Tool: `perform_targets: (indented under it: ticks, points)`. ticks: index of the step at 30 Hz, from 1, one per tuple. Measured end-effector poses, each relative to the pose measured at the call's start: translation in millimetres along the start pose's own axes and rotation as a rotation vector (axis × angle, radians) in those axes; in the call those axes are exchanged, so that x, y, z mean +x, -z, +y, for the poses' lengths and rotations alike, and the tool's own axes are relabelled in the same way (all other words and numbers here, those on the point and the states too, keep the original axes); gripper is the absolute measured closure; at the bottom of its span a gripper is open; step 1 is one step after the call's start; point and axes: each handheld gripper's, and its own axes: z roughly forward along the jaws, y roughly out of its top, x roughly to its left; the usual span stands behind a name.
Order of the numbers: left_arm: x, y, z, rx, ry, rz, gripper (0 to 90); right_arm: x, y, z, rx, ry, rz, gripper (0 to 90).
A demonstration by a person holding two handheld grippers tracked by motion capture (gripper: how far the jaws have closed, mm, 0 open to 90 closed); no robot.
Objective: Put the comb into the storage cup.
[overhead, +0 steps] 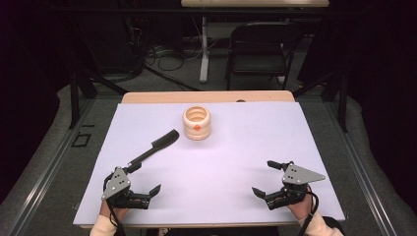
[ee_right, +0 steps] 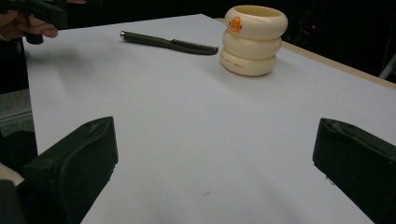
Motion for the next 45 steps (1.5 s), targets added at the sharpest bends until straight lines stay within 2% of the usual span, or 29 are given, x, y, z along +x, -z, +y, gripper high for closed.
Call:
perform_targets:
  ticks: [19, 33, 38, 45]
  points:
    - [0.9, -9.5, 8.0, 0.022, -0.025, 0.03, 0.1, 0.1, -0.9, -0.3, 0.009, 0.009, -0.001, 0.0]
    - [15.3, -22.4, 12.5, 0.029, -0.013, 0.04, 0.1, -0.7, -2.1, -0.7, 0.016, 0.009, -0.005, 0.0]
    - [20.5, -26.7, 15.3, 0.042, 0.008, 0.038, 0.1, -0.9, -2.2, -0.8, 0.017, 0.008, -0.005, 0.0]
    - [28.2, -33.9, 18.4, 0.054, 0.008, 0.06, 0.1, -1.0, -3.2, -0.8, 0.02, 0.007, -0.007, 0.0]
